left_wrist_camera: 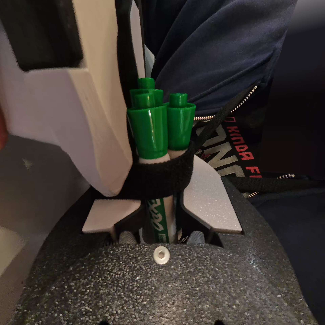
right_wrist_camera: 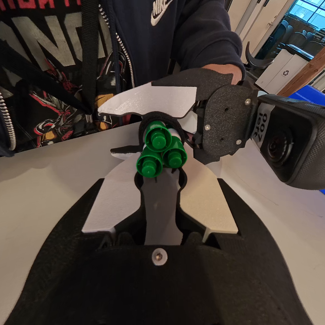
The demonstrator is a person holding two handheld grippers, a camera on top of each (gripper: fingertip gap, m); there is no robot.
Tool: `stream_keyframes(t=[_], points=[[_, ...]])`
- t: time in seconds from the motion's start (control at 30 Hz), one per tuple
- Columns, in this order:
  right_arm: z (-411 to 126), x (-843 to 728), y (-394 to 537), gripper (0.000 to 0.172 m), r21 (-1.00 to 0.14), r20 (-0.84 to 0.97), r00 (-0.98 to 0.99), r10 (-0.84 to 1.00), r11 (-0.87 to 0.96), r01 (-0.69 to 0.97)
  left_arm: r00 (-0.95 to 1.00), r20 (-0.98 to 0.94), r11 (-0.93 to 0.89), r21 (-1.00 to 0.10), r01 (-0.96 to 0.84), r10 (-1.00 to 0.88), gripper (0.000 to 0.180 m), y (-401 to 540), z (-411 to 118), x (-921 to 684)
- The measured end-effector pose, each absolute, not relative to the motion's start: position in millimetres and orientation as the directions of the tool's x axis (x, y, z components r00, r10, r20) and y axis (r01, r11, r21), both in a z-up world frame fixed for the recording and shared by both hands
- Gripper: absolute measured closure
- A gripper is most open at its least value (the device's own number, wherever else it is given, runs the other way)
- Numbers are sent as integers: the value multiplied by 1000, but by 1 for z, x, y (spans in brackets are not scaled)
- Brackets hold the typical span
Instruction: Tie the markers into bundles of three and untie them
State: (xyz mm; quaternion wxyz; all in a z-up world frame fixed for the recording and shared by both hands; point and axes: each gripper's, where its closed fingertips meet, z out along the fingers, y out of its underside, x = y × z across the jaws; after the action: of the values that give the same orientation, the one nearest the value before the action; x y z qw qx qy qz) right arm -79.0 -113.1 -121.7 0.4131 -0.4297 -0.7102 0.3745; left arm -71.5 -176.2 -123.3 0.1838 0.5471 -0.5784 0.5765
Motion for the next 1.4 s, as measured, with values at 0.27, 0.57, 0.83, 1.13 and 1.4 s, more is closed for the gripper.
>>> stream_keyframes(t=[0.27,0.57,0.83,1.13,1.4], points=[[-122,-81,-115,139,-849,358,-264,896,430,307,-337,810,-203,-476,-855,-481,137,-176,-129,-76],[-126,-81,-111,150,-798,450,-194,872,490,352,-305,804,-164,-440,-883,-510,138,-170,-134,-80],[-131,-81,-116,153,-703,573,-129,810,566,430,-307,767,-42,-398,-916,-563,137,-172,-145,-88],[-138,-83,-119,159,-588,702,-69,709,631,506,-311,728,61,-348,-935,-611,136,-172,-155,-100],[-141,-86,-125,162,-561,723,-63,688,638,527,-327,733,97,-339,-936,-597,136,-175,-158,-107]])
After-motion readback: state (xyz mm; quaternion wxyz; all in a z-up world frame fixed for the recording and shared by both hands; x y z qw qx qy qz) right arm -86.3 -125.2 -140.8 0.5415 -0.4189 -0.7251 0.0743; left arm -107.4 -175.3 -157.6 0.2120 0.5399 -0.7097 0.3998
